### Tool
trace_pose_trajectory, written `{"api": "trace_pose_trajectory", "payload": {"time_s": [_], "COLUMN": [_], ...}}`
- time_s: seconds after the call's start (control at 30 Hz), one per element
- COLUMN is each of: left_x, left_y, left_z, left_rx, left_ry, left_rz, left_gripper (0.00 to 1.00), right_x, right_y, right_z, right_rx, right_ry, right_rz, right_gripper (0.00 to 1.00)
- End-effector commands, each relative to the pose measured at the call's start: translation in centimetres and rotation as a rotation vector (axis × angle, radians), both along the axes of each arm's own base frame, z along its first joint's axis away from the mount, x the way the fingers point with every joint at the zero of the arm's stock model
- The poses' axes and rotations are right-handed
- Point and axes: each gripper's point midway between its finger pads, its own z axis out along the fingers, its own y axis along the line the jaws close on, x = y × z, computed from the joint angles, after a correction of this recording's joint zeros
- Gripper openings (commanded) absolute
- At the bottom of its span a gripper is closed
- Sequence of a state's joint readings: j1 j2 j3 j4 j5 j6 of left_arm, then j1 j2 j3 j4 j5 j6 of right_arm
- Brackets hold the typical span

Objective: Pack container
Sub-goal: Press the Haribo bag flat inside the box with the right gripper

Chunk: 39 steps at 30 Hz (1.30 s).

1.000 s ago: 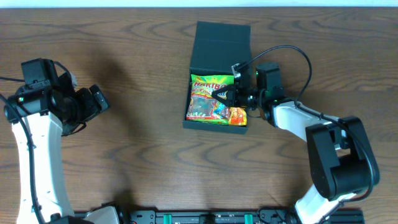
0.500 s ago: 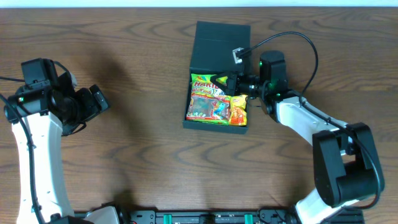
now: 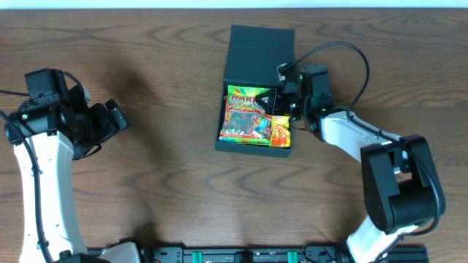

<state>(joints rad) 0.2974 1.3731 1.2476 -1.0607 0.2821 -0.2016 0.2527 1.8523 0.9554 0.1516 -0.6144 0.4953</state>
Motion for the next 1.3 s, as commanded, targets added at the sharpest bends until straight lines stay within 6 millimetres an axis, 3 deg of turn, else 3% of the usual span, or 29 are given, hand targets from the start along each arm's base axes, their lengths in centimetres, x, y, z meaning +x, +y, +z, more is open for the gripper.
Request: {"api": "trace_pose_trajectory", "payload": {"time_s": [0.0,0.27,0.33,0.47,0.67,0.87,1.1,1.27], "left_x": [-0.1,-0.1,-0.1,-0.1,-0.1,-0.1,-0.1,-0.1], "left_y": [0.1,0.1,0.1,0.1,0.1,0.1,0.1,0.1], "left_z": [-0.3,-0.3,-0.3,-0.3,-0.3,-0.3,-0.3,-0.3], "left_rx": [0.0,0.0,0.0,0.0,0.0,0.0,0.0,0.0], "left_ry": [0.009,0.01,0.01,0.01,0.01,0.009,0.01,0.009], "left_rz": [-0.001,-0.001,-0.001,-0.001,-0.001,-0.001,-0.001,-0.001], "left_gripper": [0.95,0.95,0.95,0.95,0.95,0.95,0.95,0.95], "right_x": [0.1,-1.0,-1.4,-1.7,-6.5,-7.9,-7.9,-7.6], "right_y": [-0.3,4.1,4.5,2.9,1.2,-1.6,0.7,2.9], "right_z": [-1.2,8.6,9.3,6.6,2.9,0.2,-1.8,-1.9], "right_rx": [-0.007,0.279,0.276,0.108,-0.232,-0.522,-0.491,-0.416], "right_ry": [0.011,-0.107,-0.103,0.012,0.177,0.223,0.233,0.215], "right_rz": [0.002,0.241,0.244,0.091,-0.004,-0.098,-0.032,0.019], "right_gripper": [0.02,0.02,0.02,0.02,0.02,0.01,0.01,0.02]}}
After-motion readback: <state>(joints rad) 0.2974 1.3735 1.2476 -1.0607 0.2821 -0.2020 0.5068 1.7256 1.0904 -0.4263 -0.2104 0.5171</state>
